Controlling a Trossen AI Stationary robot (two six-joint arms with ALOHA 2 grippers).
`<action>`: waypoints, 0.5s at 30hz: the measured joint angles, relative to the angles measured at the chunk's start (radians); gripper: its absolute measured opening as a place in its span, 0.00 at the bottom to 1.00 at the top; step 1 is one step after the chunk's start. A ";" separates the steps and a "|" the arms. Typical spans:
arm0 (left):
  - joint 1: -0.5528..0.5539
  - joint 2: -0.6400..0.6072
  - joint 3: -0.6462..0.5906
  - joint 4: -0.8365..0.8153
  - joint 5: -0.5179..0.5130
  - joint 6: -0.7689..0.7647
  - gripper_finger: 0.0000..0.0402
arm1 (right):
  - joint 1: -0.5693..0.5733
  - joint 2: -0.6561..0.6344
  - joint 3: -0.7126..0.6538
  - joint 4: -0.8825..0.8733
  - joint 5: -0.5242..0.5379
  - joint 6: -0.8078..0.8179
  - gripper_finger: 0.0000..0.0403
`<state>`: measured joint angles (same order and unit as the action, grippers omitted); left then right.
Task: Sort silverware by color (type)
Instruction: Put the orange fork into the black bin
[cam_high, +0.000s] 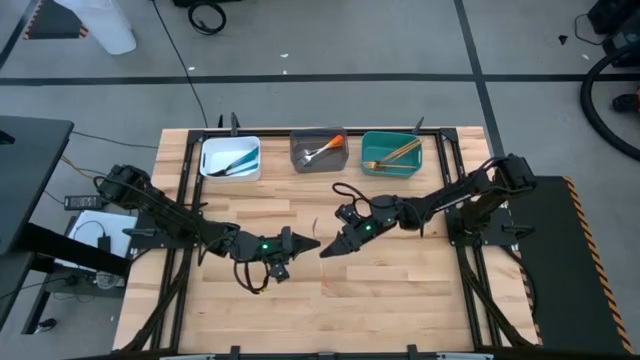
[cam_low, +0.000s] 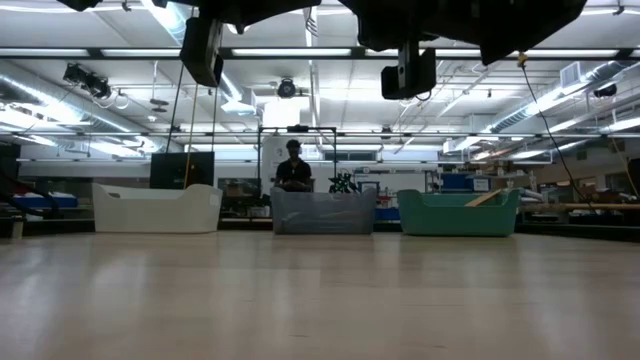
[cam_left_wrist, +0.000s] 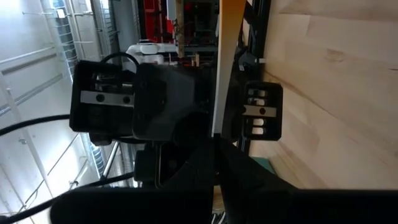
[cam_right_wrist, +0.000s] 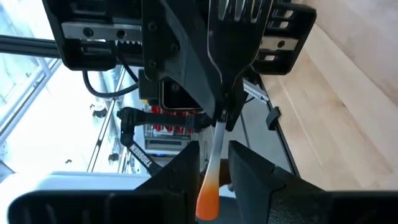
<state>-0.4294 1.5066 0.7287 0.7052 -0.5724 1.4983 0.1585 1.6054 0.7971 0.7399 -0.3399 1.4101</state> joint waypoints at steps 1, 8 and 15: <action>0.000 0.000 0.000 0.000 0.001 -0.002 0.04 | -0.005 0.000 0.000 0.000 -0.009 0.001 0.24; 0.001 0.000 0.000 -0.021 0.001 -0.015 0.04 | -0.042 0.000 0.000 -0.004 -0.073 0.004 0.24; 0.001 0.000 0.000 -0.034 -0.088 -0.013 0.04 | -0.076 -0.001 0.000 -0.075 -0.111 0.003 0.24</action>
<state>-0.4286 1.5066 0.7284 0.6709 -0.6608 1.4857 0.0826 1.6049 0.7967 0.6652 -0.4505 1.4128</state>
